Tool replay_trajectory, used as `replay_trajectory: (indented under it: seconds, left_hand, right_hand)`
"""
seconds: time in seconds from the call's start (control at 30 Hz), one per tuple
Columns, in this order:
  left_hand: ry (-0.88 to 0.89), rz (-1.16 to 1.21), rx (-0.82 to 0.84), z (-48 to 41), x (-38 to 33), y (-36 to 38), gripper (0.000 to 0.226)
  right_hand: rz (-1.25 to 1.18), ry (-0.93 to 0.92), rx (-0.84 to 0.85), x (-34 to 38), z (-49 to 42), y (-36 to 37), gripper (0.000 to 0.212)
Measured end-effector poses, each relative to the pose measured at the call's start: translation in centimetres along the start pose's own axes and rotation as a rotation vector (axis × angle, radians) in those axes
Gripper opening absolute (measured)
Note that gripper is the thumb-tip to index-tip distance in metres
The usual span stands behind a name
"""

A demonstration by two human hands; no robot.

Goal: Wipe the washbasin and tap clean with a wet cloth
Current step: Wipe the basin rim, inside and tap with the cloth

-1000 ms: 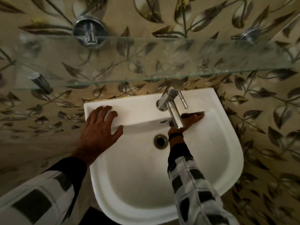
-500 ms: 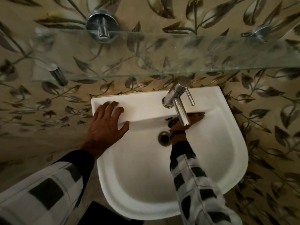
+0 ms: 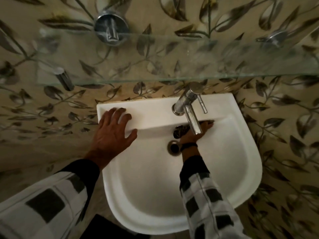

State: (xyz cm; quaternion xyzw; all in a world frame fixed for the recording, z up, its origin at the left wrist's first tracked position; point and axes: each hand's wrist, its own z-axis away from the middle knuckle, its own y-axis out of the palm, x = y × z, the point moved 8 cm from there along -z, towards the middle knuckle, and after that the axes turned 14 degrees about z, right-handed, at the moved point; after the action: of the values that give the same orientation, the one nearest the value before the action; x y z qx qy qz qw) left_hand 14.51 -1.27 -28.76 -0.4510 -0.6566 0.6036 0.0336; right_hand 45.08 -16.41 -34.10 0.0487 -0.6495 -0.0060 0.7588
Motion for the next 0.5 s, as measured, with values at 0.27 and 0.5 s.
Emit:
replay_trajectory:
  seconds: [0.27, 0.5]
  left_hand:
    - [-0.005, 0.01, -0.001, -0.1, -0.1, -0.1, 0.052]
    - [-0.018, 0.009, 0.024, -0.2, 0.1, 0.1, 0.054]
  right_hand:
    - [0.019, -0.08, -0.047, 0.9, -4.0, 0.5, 0.051]
    - [-0.112, 0.128, -0.141, -2.2, -0.9, -1.1, 0.042]
